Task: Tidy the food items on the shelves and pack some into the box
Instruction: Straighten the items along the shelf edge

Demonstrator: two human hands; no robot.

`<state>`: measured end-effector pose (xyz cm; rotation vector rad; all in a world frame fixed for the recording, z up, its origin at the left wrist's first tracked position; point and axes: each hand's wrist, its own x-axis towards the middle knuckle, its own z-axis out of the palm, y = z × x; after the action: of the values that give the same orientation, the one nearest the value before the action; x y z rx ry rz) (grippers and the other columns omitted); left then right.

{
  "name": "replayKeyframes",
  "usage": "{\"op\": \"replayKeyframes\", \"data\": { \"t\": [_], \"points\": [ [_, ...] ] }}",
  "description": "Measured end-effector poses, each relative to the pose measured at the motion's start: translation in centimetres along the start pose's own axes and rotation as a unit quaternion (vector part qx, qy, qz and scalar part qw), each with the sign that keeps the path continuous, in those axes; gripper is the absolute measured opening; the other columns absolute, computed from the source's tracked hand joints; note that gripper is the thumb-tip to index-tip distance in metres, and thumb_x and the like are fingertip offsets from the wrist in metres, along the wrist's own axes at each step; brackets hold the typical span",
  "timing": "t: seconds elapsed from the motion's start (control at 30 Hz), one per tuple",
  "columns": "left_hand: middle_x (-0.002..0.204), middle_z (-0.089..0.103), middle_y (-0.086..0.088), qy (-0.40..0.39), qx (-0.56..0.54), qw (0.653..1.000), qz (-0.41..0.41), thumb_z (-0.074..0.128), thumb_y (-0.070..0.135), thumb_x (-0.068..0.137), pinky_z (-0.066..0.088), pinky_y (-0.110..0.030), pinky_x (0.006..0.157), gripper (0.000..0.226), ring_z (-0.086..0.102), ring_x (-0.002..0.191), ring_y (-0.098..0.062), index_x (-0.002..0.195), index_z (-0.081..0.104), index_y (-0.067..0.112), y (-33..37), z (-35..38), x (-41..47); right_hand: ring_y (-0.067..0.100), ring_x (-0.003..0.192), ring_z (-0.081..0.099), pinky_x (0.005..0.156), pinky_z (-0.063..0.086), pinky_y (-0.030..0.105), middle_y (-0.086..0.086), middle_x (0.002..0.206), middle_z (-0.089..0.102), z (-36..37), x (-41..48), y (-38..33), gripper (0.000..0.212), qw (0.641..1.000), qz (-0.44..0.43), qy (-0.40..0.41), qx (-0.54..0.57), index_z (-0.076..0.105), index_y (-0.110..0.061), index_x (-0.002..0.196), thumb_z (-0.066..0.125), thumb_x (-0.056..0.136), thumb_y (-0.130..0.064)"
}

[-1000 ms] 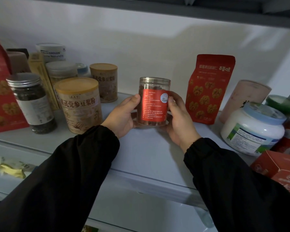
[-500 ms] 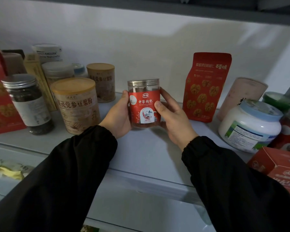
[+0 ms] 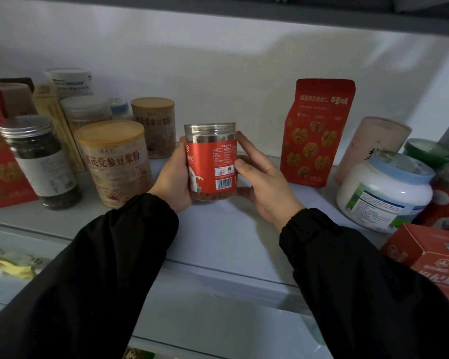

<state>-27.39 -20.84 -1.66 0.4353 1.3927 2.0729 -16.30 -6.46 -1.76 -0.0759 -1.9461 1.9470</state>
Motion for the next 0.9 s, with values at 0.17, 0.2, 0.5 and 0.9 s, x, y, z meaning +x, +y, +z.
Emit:
{"op": "replayKeyframes", "data": {
  "t": [0.17,0.2,0.5,0.9],
  "points": [
    [0.13,0.071,-0.014,0.005,0.005,1.0,0.029,0.025,0.066,0.106,0.049,-0.06,0.106,0.067,0.068,0.121,-0.033,0.138,0.064,0.022,-0.6,-0.2,0.8,0.011,0.123,0.066,0.106,0.053,0.055,-0.006,0.131,0.07,-0.1,0.0,0.1,0.058,1.0,-0.008,0.006,-0.014,0.043,-0.047,0.154,0.062,0.104,-0.024],
    [0.132,0.07,-0.016,0.007,0.011,0.999,0.039,0.028,0.064,0.106,0.047,-0.06,0.109,0.065,0.067,0.124,-0.034,0.14,0.062,0.019,-0.8,-0.4,1.1,0.014,0.125,0.065,0.106,0.053,0.054,-0.004,0.136,0.067,-0.1,0.0,0.2,0.067,1.0,-0.009,0.007,-0.02,0.039,-0.049,0.155,0.067,0.098,-0.027],
    [0.12,0.076,-0.006,-0.032,0.179,0.973,0.14,0.055,0.052,0.096,0.051,-0.048,0.107,0.042,0.07,0.117,-0.024,0.12,0.07,0.022,-1.8,-0.7,1.2,0.001,0.124,0.06,0.103,0.054,0.027,-0.012,0.137,0.056,-0.2,-0.6,0.1,0.085,0.973,-0.116,0.057,-0.193,0.034,-0.044,0.15,0.085,0.086,-0.022],
    [0.098,0.077,0.009,-0.057,0.493,0.857,0.137,0.06,0.011,0.098,0.048,-0.02,0.087,0.025,0.07,0.096,-0.008,0.1,0.074,0.032,-2.6,-0.6,1.0,0.028,0.122,0.052,0.098,0.043,0.036,0.006,0.132,0.059,-1.5,-4.4,-4.1,0.053,0.815,-0.137,0.123,-0.55,0.056,-0.016,0.13,0.075,0.09,-0.046]
  ]
}}
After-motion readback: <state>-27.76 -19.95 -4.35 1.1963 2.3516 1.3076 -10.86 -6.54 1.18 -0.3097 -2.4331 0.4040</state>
